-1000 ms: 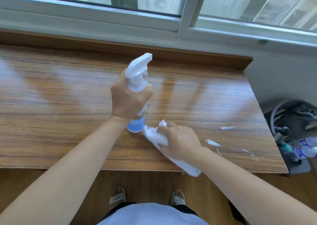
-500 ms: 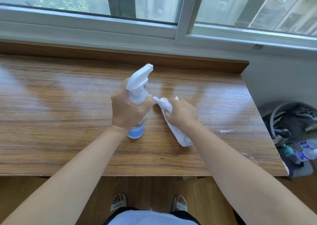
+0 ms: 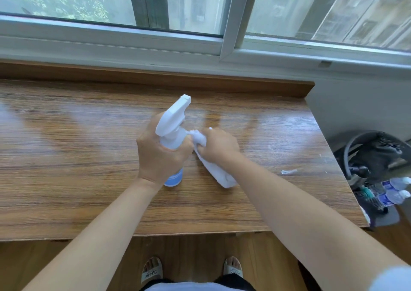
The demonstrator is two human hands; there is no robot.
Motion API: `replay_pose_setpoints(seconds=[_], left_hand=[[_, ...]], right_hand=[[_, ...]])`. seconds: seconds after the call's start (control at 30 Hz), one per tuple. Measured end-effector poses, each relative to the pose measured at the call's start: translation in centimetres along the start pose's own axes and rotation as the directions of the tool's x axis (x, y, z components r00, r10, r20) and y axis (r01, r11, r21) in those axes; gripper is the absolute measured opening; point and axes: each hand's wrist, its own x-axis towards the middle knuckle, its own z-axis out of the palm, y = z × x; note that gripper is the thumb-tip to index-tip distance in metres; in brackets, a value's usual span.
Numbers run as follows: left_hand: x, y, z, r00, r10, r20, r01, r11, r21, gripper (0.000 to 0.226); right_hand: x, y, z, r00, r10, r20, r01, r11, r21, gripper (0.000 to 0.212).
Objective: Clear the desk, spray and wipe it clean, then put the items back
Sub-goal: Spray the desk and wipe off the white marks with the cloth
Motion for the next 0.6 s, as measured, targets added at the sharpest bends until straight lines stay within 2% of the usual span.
replay_pose_setpoints(seconds=[0.1,0.2,0.33,0.4,0.47,0.6], left_hand=[[-0.2,0.5,0.0,1.0,-0.012,-0.005,0.012,1.0,-0.005,0.043],[-0.1,0.9,-0.2,0.999,-0.036,0.002,0.036,0.998,-0.054,0.048],[0.2,0.9,-0.1,0.997,-0.072,0.024,0.074,0.996,-0.058,0.048],[0.1,0.9,-0.1,0.995,-0.097,0.019,0.098,0.994,-0.052,0.048],[0.0,0.6,-0.1,0.994,-0.112,0.015,0.112,0.993,-0.047,0.049],[0.1,0.4,-0.3,0.992,-0.119,0.042,0.121,0.992,-0.035,0.048]], right_hand=[[3.2,-1.2,-0.7,0.998,0.057,0.022,-0.057,0.998,-0.025,0.018],[3.4,-2.0,-0.8,0.997,0.047,0.06,-0.042,0.995,-0.088,0.026],[-0.1,-2.5,0.0,0.994,-0.079,0.068,0.083,0.995,-0.057,0.016],[-2.8,-2.6,0.9,0.989,-0.133,0.059,0.135,0.99,-0.045,0.023],[-5.4,-2.4,1.6,0.991,-0.13,0.044,0.131,0.991,-0.021,0.032],[-9.2,-0.9,2.8,0.998,-0.057,0.019,0.057,0.998,0.023,0.023]])
